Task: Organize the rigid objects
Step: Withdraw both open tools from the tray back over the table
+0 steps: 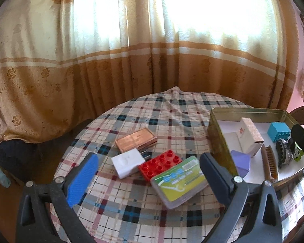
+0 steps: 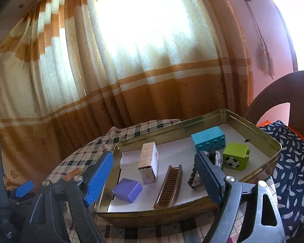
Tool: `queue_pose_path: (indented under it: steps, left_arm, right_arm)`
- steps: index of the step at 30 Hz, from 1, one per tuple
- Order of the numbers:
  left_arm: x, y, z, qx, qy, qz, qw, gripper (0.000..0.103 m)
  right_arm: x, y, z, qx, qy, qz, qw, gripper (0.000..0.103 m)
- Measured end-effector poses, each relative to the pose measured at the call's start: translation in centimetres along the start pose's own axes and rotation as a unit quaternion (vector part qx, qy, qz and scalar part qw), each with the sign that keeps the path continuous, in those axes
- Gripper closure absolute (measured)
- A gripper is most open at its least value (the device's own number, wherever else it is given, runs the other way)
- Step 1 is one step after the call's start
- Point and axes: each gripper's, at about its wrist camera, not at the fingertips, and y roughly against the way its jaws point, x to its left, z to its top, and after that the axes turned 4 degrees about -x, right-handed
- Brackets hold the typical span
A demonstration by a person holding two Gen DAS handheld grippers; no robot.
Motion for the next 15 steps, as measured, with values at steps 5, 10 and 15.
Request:
queue_pose_path:
  steps: [5,10,15]
  left_arm:
    - [0.8,-0.1,-0.4,0.007,0.012,-0.001,0.9999,0.002]
    - [1.2,-0.2,-0.5,0.01,0.016,-0.002,0.9998,0.002]
    - [1.5,-0.2,-0.5,0.014,0.02,-0.005,0.9997,0.001]
  right_arm:
    - [0.4,0.3,-0.1,-0.004,0.002,0.003,1.0,0.019]
    - [1.0,0.5,-0.2,-0.003,0.009,0.011,1.0,0.019]
    - [1.6,0.4,-0.7,0.01,0.007,0.024,1.0,0.019]
